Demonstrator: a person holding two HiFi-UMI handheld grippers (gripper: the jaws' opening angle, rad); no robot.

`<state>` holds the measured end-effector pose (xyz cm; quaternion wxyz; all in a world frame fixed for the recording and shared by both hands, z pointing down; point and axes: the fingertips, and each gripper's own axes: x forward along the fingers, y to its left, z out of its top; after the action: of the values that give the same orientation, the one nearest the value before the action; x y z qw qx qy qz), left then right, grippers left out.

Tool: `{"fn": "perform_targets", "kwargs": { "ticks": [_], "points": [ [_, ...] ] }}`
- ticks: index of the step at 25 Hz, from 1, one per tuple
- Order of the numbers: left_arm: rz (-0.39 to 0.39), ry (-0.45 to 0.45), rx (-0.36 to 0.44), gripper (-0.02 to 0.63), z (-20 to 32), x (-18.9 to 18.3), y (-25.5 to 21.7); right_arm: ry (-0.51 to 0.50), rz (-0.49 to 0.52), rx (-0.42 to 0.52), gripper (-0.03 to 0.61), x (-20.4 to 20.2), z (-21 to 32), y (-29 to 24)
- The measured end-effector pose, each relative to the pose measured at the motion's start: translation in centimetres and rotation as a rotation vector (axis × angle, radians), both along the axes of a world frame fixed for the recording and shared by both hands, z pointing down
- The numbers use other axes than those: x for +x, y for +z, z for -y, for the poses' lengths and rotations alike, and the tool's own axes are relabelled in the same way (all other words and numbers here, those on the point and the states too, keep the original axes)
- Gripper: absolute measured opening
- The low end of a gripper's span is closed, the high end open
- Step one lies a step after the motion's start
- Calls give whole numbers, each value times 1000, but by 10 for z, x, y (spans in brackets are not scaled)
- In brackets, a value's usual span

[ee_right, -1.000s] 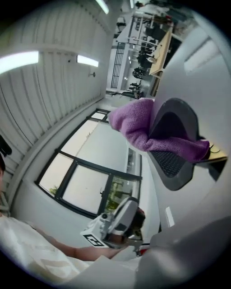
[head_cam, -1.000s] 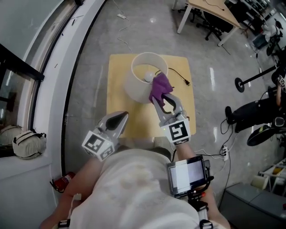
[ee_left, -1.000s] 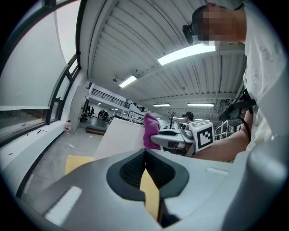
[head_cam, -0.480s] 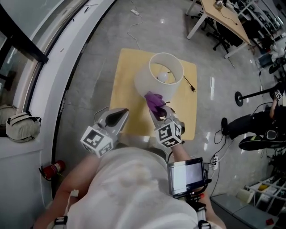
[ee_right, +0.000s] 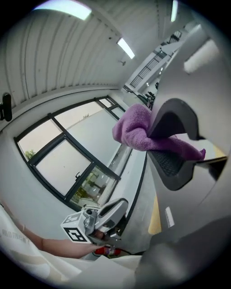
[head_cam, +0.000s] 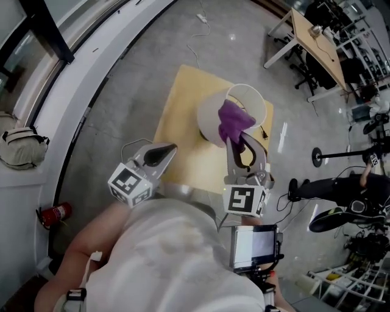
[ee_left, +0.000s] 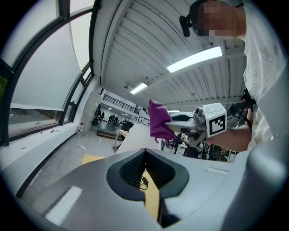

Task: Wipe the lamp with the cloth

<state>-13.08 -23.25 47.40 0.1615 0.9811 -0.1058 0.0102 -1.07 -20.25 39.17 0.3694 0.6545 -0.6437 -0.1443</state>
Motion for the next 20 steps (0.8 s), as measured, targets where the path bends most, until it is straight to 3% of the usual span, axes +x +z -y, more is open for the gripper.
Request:
{"fn": "perform_targets", "kwargs": {
  "ticks": [3,6,8,16,20],
  "points": [
    [-14,-9,-7,0,3,-3,0,52,-160,-32,83,13,6,-2],
    [-23,-20,-12,0,6,-10,2,78,-321,-148,83,20,17,30],
    [-26,-35,-15,0,8,-15,2,68,-377,-222,84,15,22,56],
    [-27,-84,-26,0,20,-27,0,-56,-453,-544,84,-7,13,177],
    [-33,-106,-29,0,28,-33,-1,-110,-468,-580,84,-16,14,178]
  ]
}}
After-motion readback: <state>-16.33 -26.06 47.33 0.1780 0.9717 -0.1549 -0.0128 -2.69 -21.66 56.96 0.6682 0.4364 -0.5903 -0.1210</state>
